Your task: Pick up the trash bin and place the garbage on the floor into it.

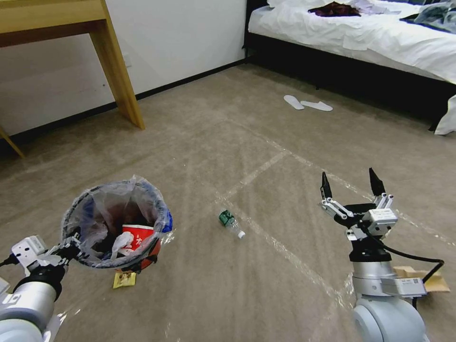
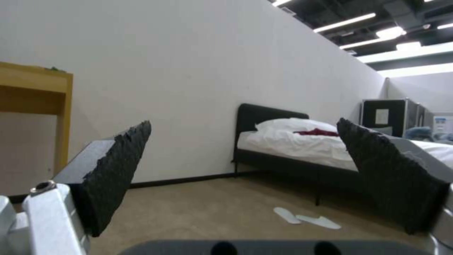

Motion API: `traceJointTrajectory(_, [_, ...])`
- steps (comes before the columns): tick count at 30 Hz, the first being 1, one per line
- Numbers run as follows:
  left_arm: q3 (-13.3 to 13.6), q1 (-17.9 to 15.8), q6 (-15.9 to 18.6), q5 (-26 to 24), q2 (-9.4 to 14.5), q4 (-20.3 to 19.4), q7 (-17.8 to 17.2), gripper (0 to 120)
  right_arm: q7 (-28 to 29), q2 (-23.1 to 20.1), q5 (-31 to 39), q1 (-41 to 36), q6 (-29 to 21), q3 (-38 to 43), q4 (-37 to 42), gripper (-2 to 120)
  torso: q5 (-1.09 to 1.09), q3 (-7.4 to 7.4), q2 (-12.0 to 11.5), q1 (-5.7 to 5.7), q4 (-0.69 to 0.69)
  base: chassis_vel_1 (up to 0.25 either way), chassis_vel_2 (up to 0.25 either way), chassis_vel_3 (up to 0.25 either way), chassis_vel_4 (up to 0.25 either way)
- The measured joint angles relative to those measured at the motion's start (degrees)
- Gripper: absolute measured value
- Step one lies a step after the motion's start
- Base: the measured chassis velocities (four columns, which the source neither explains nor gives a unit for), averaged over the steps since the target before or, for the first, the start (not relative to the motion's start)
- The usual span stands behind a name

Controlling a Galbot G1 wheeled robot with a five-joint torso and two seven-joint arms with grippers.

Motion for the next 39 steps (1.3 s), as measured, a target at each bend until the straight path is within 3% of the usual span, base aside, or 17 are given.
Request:
traceJointTrajectory(29, [0.3,-2.0,0.1,-0.1,0.7,2.2,-0.2,2,-0.7,-0.5,0.1,2.6,-0.5,-1.5,-3.1,100,0.00,-0.01,0.0,0.00,0.00,-0.017,0.024,0.020,-0.023])
traceJointTrajectory(39, [0.2,-1.9,0.1,-0.2,0.6,2.2,-0.2,2,-0.7,-0.6,0.2,3.2,-0.6,-1.6,-3.5,100,0.00,0.00,0.0,0.00,0.00,-0.105,0.098,0.122,-0.115])
